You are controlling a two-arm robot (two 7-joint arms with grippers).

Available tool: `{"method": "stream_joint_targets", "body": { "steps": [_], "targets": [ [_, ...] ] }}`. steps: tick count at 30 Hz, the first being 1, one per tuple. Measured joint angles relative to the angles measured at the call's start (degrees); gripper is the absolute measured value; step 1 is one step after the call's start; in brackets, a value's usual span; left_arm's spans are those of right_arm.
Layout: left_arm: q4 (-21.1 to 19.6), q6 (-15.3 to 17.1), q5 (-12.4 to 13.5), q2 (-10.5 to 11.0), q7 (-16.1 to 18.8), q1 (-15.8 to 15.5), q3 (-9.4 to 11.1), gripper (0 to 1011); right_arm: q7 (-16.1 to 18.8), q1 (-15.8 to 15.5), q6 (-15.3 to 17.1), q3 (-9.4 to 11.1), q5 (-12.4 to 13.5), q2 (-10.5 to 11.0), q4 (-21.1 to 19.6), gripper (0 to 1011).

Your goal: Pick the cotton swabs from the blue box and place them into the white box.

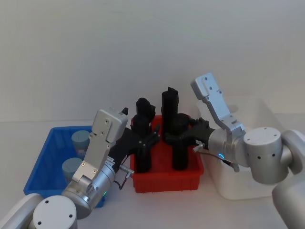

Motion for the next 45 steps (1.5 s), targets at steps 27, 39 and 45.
{"method": "stream_joint_targets", "body": {
  "steps": [27,39,45],
  "targets": [
    [0.0,0.0,0.0,0.0,0.0,0.0,0.0,1004,-1.67,3.88,-3.92,-0.49,0.18,-2.41,8.58,667],
    [0.0,0.0,0.0,0.0,0.0,0.0,0.0,1004,-1.85,4.2,-4.32,-0.54,0.26,-2.59,9.23,503],
    [0.0,0.0,0.0,0.0,0.0,0.0,0.0,1004,-1.83,3.98,-4.31,-0.41,0.83,-2.44,7.93,483]
  ]
}}
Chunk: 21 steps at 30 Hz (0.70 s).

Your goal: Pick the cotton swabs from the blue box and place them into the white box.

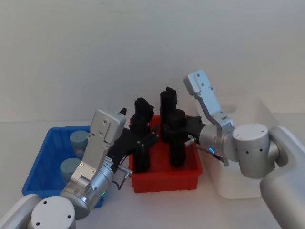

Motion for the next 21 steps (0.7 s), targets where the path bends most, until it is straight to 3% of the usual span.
{"method": "stream_joint_targets", "body": {
  "steps": [10,21],
  "targets": [
    [0.0,0.0,0.0,0.0,0.0,0.0,0.0,1004,-0.25,-1.37,-0.93,1.08,3.26,0.84,-6.12,475],
    [0.0,0.0,0.0,0.0,0.0,0.0,0.0,1004,-2.21,-3.08,-3.46,3.4,7.58,2.65,-15.49,474]
  ]
}}
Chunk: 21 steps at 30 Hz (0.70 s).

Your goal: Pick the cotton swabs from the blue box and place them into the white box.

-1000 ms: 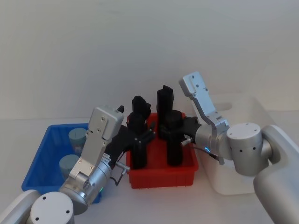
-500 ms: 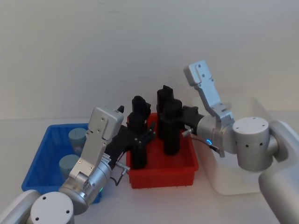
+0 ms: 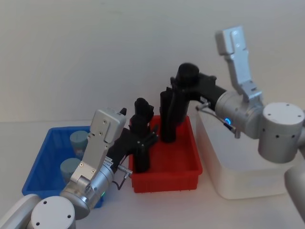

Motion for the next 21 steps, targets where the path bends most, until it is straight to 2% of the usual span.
{"method": "stream_joint_targets", "body": {
  "steps": [9,21],
  "targets": [
    [0.0,0.0,0.0,0.0,0.0,0.0,0.0,1004,-3.45,-1.62,-1.89,2.26,1.18,2.23,-6.63,475],
    [0.0,0.0,0.0,0.0,0.0,0.0,0.0,1005,-9.83,-5.88,-2.52,4.73,0.32,5.62,-13.04,475]
  ]
}}
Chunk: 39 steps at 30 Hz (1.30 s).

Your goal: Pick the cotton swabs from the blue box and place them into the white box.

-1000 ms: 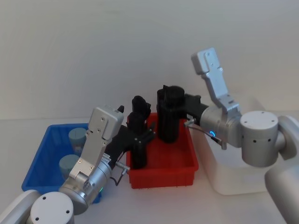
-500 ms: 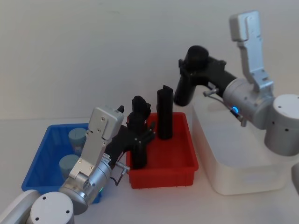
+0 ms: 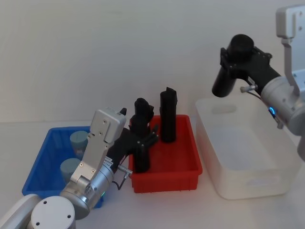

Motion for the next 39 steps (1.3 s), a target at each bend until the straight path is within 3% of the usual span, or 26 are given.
{"method": "stream_joint_targets", "body": {
  "steps": [13,29,39],
  "targets": [
    [0.0,0.0,0.0,0.0,0.0,0.0,0.0,1004,-4.86,-4.42,2.67,1.08,0.56,1.6,-1.11,476],
    [0.0,0.0,0.0,0.0,0.0,0.0,0.0,1005,-7.41,-7.28,4.84,1.62,2.35,2.03,0.64,956],
    [-1.42,1.77,0.59,0.92,0.96,0.47,-0.58,1004,-7.89,-7.84,5.25,1.71,2.71,2.08,0.99,1001]
  ]
}}
